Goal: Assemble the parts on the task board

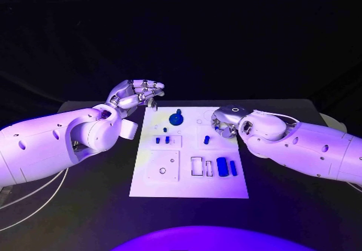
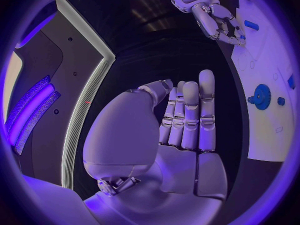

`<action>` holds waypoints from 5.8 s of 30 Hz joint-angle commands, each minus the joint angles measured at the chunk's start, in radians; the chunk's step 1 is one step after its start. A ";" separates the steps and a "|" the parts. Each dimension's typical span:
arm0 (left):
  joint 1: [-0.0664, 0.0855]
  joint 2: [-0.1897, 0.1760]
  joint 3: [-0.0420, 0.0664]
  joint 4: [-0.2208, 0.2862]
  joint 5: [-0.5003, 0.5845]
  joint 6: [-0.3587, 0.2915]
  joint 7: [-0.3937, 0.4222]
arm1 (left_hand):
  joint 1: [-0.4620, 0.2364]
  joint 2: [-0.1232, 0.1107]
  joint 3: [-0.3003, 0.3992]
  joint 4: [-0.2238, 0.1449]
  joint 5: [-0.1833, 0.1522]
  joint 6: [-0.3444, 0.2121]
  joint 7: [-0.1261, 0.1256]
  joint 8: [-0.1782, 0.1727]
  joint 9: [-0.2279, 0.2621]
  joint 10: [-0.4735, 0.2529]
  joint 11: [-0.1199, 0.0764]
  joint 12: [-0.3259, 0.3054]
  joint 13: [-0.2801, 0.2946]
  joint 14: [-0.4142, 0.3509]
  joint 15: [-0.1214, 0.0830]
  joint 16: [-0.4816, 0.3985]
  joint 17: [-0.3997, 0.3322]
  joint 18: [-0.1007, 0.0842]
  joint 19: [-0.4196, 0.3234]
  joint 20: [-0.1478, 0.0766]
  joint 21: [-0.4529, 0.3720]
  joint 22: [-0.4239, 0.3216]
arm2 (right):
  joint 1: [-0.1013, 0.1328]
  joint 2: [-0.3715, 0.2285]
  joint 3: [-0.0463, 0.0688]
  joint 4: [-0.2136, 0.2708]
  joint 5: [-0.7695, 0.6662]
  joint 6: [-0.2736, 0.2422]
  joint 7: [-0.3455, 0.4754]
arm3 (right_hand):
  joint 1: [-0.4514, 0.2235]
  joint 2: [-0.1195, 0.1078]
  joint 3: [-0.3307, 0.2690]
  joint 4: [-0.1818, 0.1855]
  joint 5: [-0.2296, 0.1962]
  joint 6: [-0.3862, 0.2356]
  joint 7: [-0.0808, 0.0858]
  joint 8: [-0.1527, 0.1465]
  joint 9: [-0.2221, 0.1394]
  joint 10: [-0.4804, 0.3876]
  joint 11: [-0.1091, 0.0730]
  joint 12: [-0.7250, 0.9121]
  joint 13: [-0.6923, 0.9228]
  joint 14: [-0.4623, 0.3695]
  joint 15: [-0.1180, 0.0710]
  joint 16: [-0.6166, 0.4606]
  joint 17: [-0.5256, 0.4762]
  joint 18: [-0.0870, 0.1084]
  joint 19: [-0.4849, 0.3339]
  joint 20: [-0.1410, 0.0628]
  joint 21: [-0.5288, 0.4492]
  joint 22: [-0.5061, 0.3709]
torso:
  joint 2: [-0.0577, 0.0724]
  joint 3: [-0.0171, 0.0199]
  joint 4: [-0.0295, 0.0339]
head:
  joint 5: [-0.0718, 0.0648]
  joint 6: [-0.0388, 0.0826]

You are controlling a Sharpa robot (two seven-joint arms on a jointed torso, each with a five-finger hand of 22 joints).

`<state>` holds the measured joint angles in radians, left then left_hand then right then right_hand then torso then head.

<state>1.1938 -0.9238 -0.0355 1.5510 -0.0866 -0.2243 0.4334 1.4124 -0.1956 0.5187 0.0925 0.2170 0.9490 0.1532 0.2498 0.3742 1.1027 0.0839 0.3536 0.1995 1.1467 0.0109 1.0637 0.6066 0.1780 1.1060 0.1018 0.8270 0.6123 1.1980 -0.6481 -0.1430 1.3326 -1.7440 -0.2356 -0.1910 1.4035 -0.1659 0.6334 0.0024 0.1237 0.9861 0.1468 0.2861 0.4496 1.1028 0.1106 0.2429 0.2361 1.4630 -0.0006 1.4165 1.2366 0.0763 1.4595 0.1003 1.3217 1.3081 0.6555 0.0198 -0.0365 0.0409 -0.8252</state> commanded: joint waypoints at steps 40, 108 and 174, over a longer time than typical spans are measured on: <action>0.001 0.004 0.001 -0.006 0.007 0.006 0.008 | 0.003 0.007 -0.005 -0.003 0.001 0.003 0.002 0.003 0.001 -0.008 0.000 0.005 0.002 -0.004 -0.001 -0.006 -0.001 0.007 0.000 -0.005 -0.006 -0.001 | -0.010 -0.032 -0.005 0.050 -0.073 -0.128 -0.075 | -0.009 0.021 0.009 -0.023 0.012 0.030 -0.005 0.011 0.006 0.069 -0.044 -0.001 0.001 0.040 -0.013 -0.006 -0.013 -0.025 0.029 -0.011 0.062 0.074 | -0.001 -0.0013 0.0003 | -0.009 0.002; 0.003 0.055 0.001 -0.046 0.018 0.011 0.009 | 0.005 0.008 -0.007 -0.005 0.001 0.003 0.002 0.005 0.002 -0.012 0.001 0.010 0.005 -0.005 -0.001 -0.005 -0.002 0.007 0.001 -0.005 -0.008 -0.003 | -0.092 0.098 -0.015 0.243 0.025 -0.126 -0.002 | -0.038 0.025 0.000 -0.016 -0.003 0.033 -0.007 0.007 0.008 0.073 -0.045 -0.017 -0.002 0.041 -0.014 -0.006 -0.017 -0.026 0.030 -0.014 0.068 0.082 | 0.001 -0.0014 -0.0002 | 0.129 -0.036; 0.005 0.051 0.001 -0.044 0.018 0.014 0.003 | 0.007 0.011 -0.009 -0.006 0.002 0.004 0.000 0.007 0.003 -0.014 -0.001 0.016 0.008 -0.007 -0.001 -0.005 -0.004 0.007 0.002 -0.006 -0.011 -0.005 | -0.119 0.140 -0.026 0.185 0.002 -0.106 -0.018 | -0.098 -0.016 0.001 0.003 -0.028 -0.108 0.056 -0.091 -0.033 -0.084 0.021 -0.136 -0.053 0.015 0.038 -0.042 -0.097 0.001 -0.035 0.025 -0.051 -0.025 | -0.001 -0.0013 -0.0010 | 0.137 -0.047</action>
<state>1.1974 -0.8744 -0.0354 1.5048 -0.0732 -0.2245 0.4317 1.4171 -0.1909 0.5131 0.0869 0.2170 0.9489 0.1532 0.2541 0.3750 1.0955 0.0842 0.3660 0.2065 1.1470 0.0112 1.0637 0.6040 0.1780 1.1058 0.1020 0.8231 0.6091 1.0816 -0.5054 -0.1669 1.5187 -1.7264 -0.3284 -0.2059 1.3065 -0.1778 0.6291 0.0042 0.1005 0.8849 0.2009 0.1997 0.4191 1.0316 0.1294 0.1132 0.1838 1.4674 0.0296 1.3812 1.1501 0.0616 1.4364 0.1259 1.2879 1.2957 0.6550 0.0176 -0.0373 0.1785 -0.8728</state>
